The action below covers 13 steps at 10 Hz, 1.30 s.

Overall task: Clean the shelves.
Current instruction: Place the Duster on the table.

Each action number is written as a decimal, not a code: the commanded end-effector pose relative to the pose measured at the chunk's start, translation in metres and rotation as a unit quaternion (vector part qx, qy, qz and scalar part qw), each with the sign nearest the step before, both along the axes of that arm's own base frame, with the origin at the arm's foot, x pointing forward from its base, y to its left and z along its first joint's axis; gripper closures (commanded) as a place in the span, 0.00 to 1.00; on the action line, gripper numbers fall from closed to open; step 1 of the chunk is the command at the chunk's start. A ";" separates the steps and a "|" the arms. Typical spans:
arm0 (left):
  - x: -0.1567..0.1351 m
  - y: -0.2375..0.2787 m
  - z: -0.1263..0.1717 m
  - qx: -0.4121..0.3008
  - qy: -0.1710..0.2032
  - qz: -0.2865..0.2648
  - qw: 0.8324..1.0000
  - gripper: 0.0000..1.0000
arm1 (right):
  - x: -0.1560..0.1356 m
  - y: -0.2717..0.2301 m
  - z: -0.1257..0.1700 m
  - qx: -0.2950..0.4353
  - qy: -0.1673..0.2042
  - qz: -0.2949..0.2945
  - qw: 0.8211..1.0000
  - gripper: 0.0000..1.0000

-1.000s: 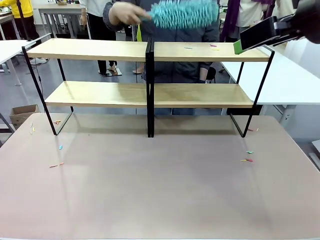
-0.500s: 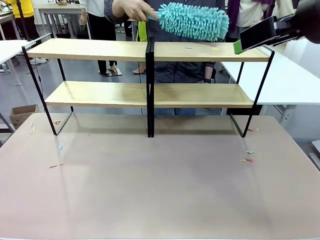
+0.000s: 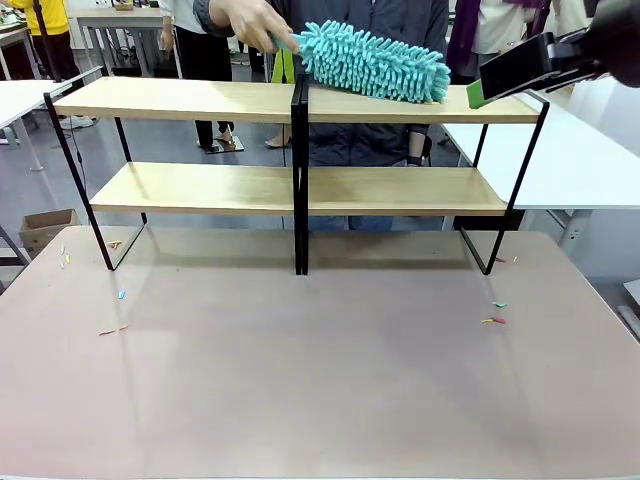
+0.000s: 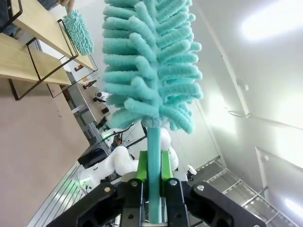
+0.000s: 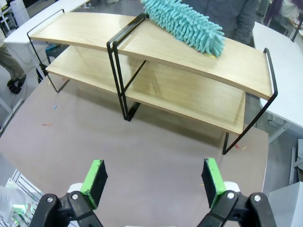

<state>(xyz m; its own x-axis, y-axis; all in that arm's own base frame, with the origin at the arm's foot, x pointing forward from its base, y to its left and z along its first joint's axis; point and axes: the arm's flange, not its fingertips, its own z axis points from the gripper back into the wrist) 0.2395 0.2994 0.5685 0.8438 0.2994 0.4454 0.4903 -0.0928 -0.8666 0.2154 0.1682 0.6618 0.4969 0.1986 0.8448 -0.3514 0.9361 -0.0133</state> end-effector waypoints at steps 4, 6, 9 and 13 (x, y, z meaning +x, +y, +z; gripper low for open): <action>0.000 0.000 0.000 0.000 0.000 0.000 1.000 0.87 | 0.000 0.000 -0.001 0.001 0.001 0.001 1.000 0.00; -0.010 -0.062 0.000 0.118 0.023 -0.193 0.974 0.87 | -0.011 -0.040 0.020 0.058 0.054 0.027 0.997 0.00; -0.009 -0.124 -0.048 0.280 0.001 -0.288 0.916 0.87 | -0.015 -0.179 0.003 0.234 0.255 -0.019 0.938 0.00; 0.005 -0.203 -0.127 0.397 -0.038 -0.356 0.845 0.87 | -0.005 -0.280 -0.086 0.425 0.356 -0.005 0.833 0.00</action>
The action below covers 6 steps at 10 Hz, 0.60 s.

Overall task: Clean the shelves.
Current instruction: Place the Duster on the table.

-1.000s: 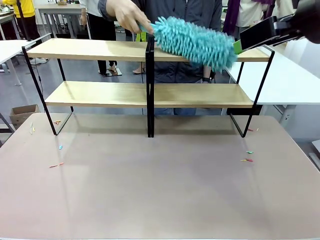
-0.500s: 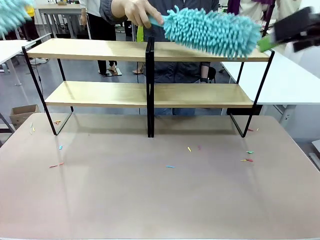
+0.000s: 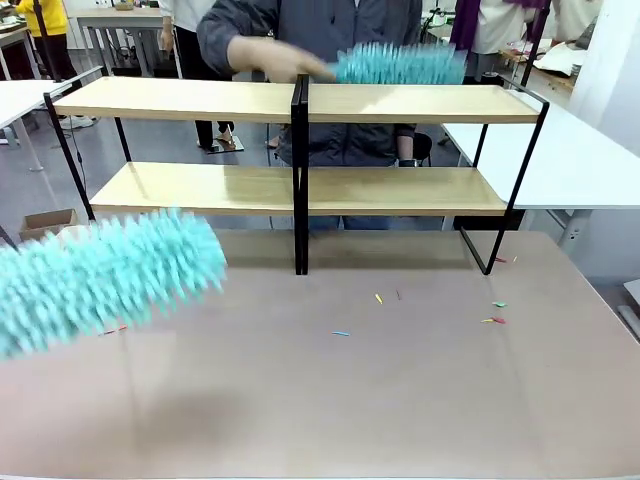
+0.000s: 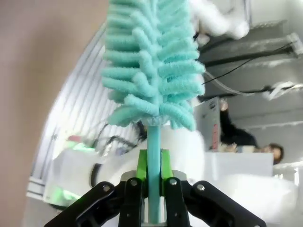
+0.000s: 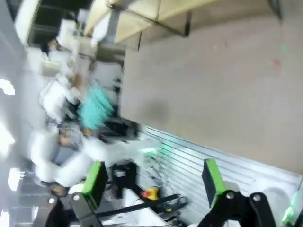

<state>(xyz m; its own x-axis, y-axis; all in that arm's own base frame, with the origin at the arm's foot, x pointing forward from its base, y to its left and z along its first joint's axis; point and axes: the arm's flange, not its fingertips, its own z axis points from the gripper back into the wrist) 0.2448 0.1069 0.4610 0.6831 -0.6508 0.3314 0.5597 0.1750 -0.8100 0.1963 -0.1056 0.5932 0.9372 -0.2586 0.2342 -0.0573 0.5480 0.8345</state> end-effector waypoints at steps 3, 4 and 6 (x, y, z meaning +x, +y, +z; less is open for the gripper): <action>0.004 -0.016 -0.025 0.039 -0.009 -0.027 0.999 0.87 | 0.004 -0.022 -0.027 0.039 0.027 -0.026 0.999 0.00; 0.004 -0.016 -0.025 0.039 -0.009 -0.027 0.999 0.87 | 0.004 -0.022 -0.027 0.039 0.027 -0.026 0.999 0.00; 0.017 -0.026 -0.048 0.061 -0.097 -0.025 0.993 0.87 | 0.048 -0.024 -0.070 0.042 0.113 -0.071 0.990 0.00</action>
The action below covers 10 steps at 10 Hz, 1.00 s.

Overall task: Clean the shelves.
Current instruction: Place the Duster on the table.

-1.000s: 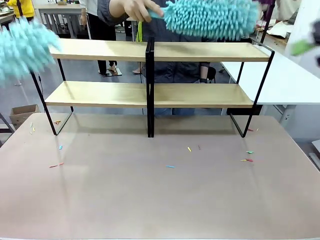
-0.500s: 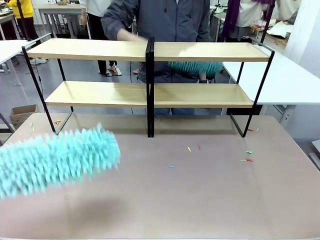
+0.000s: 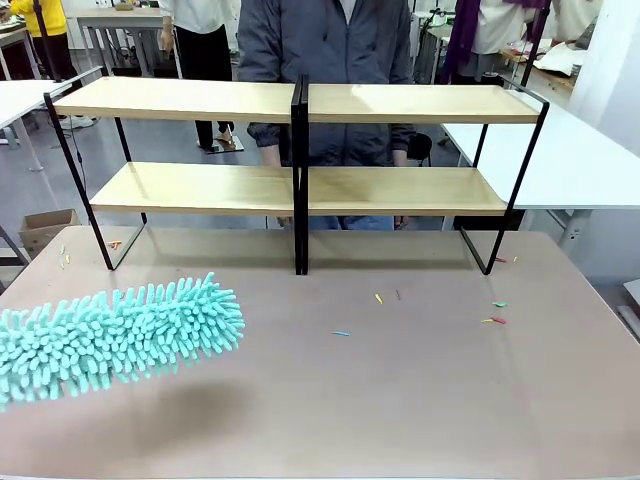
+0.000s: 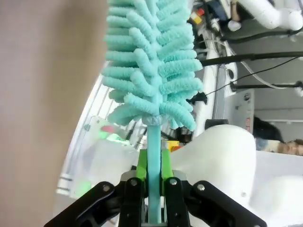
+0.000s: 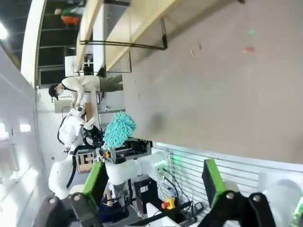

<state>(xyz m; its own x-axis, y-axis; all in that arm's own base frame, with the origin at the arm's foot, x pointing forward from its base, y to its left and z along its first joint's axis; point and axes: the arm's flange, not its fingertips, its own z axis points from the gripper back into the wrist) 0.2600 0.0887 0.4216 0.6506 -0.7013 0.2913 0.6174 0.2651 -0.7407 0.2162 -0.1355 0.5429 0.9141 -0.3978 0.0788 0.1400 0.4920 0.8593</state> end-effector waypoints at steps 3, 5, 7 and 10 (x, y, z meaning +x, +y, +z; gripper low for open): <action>0.032 -0.042 -0.025 0.023 -0.226 -0.056 0.972 0.87 | 0.063 0.040 -0.112 0.103 0.161 -0.009 0.982 0.00; 0.049 -0.047 -0.031 0.050 -0.233 -0.054 0.970 0.87 | 0.075 0.076 -0.125 0.115 0.156 -0.040 0.980 0.00; 0.057 -0.042 -0.036 0.077 -0.239 -0.035 0.967 0.87 | 0.083 0.019 -0.102 0.106 0.167 0.005 0.980 0.00; 0.064 -0.044 -0.042 0.093 -0.248 -0.029 0.964 0.87 | 0.083 0.019 -0.102 0.106 0.167 0.005 0.980 0.00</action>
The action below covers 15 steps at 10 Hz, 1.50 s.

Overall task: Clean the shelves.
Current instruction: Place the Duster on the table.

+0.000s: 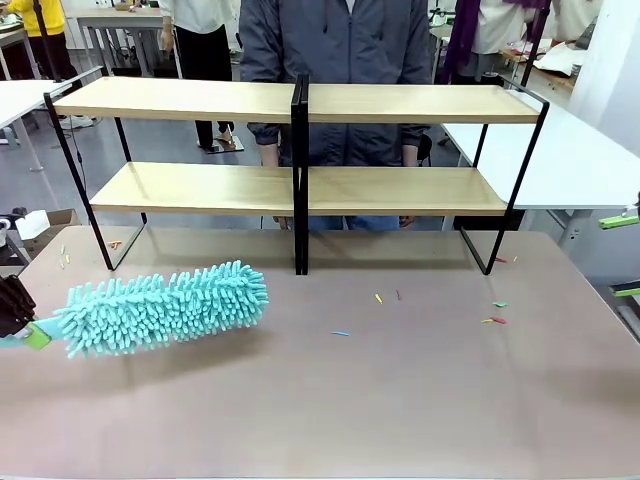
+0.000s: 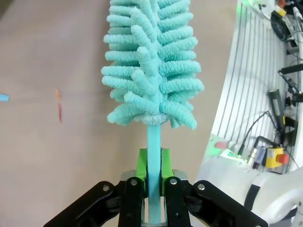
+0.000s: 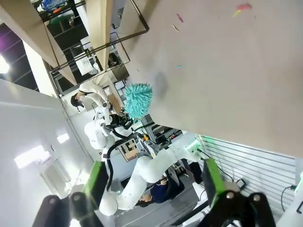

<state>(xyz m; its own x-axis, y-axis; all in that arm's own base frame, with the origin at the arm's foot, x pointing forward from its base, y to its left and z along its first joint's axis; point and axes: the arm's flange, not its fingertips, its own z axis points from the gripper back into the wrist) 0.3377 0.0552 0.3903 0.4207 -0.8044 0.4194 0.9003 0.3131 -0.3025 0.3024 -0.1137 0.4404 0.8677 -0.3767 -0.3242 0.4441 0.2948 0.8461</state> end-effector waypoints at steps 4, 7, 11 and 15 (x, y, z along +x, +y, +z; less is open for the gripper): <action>-0.012 0.008 0.012 -0.061 -0.006 0.027 0.998 0.25 | -0.003 -0.003 0.000 -0.005 -0.007 0.009 1.000 0.00; -0.020 0.041 0.047 -0.279 0.278 0.187 0.900 0.00 | -0.019 0.006 0.038 0.026 -0.059 -0.014 0.998 0.00; 0.008 0.090 0.045 -0.462 0.437 0.331 0.697 0.00 | -0.026 0.036 0.049 0.063 -0.080 0.002 0.995 0.00; 0.011 0.120 0.028 -0.385 0.427 0.290 0.765 0.00 | -0.016 0.026 0.065 0.057 -0.086 0.009 0.995 0.00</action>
